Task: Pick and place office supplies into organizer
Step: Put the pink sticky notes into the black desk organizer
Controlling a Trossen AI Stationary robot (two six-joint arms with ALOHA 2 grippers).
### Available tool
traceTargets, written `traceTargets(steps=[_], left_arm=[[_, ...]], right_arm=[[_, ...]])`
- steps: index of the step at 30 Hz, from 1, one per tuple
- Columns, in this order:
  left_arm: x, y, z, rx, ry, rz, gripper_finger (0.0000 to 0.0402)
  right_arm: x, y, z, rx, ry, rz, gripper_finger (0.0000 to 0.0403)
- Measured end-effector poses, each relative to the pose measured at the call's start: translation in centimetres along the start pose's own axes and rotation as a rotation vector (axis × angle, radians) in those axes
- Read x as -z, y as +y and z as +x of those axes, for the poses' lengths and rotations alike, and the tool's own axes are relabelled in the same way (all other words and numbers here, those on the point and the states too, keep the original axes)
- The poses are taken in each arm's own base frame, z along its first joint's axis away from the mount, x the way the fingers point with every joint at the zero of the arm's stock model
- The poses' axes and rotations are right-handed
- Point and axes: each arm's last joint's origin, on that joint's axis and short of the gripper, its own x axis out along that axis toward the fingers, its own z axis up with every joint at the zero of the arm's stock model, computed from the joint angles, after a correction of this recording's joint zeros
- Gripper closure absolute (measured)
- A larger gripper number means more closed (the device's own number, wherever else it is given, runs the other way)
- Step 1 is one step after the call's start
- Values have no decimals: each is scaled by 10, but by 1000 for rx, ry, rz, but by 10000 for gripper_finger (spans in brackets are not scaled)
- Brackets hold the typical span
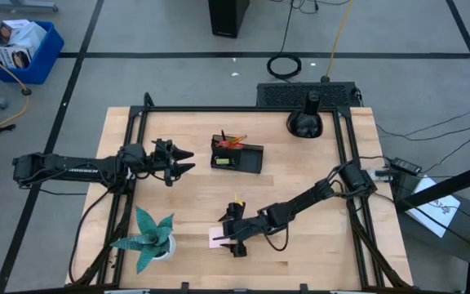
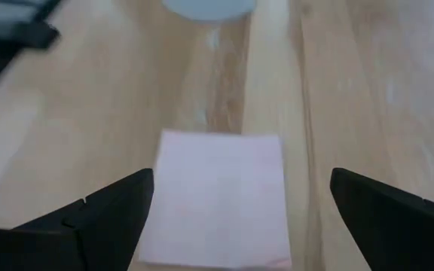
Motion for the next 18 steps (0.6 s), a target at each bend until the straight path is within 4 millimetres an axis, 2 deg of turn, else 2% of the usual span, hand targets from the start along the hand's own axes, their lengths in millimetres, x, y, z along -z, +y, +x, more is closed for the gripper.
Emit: traceTargets(steps=[7,18], left_arm=[[0,0,0,-8,-2,2,146],[0,0,0,-10,1,5,146]], right_arm=[[6,1,4,-14,26,-5,9],[22,0,22,-46,30,23,9]])
